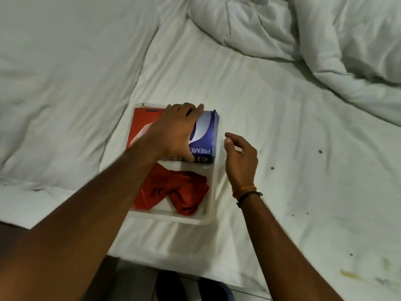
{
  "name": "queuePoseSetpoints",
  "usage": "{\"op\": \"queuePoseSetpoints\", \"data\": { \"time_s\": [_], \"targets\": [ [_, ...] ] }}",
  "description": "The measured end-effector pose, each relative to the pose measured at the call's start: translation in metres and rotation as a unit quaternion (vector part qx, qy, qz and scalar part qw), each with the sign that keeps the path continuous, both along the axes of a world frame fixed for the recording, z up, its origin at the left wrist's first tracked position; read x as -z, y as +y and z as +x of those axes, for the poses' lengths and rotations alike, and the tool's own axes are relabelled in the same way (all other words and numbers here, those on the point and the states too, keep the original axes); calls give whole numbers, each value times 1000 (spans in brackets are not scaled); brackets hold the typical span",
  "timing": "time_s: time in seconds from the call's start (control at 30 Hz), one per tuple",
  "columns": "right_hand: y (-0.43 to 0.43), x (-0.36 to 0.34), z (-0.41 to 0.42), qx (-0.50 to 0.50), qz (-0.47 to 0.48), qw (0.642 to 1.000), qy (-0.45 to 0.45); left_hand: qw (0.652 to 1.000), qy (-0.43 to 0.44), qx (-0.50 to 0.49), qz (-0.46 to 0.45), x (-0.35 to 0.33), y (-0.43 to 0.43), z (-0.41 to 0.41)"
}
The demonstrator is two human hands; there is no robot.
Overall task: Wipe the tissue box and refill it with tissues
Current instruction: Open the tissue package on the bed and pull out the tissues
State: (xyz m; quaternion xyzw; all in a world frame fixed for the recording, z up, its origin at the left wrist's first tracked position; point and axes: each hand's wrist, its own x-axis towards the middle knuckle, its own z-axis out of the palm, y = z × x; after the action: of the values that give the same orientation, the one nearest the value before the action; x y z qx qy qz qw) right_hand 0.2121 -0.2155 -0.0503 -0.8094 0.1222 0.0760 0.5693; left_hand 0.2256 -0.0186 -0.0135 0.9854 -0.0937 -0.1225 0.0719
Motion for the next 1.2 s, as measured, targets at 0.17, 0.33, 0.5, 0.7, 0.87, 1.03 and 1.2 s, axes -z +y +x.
{"op": "queuePoseSetpoints", "data": {
  "time_s": [0.17, 0.33, 0.5, 0.7, 0.87, 1.03, 1.2],
  "targets": [
    [1, -29, -1, -40, 64, 997, -12, 990, -28, -52, -130, -29, 13, -21],
    [12, -73, 4, -103, 117, 987, -47, 959, -29, -88, -266, -48, 32, -38],
    [33, -110, 8, -246, 66, 954, -159, 932, -38, -103, -345, -56, 43, -57],
    [64, -124, -9, -326, -62, 913, -237, 910, -32, -109, -400, -68, 62, -79],
    [81, -133, -22, -334, -167, 883, -285, 896, -40, -116, -426, -68, 70, -92],
    [75, -150, -20, -291, -136, 905, -279, 882, -46, -125, -453, -66, 75, -104],
    [62, -163, -13, -221, -269, 895, -279, 880, -62, -119, -455, -64, 86, -110]
  ]
}}
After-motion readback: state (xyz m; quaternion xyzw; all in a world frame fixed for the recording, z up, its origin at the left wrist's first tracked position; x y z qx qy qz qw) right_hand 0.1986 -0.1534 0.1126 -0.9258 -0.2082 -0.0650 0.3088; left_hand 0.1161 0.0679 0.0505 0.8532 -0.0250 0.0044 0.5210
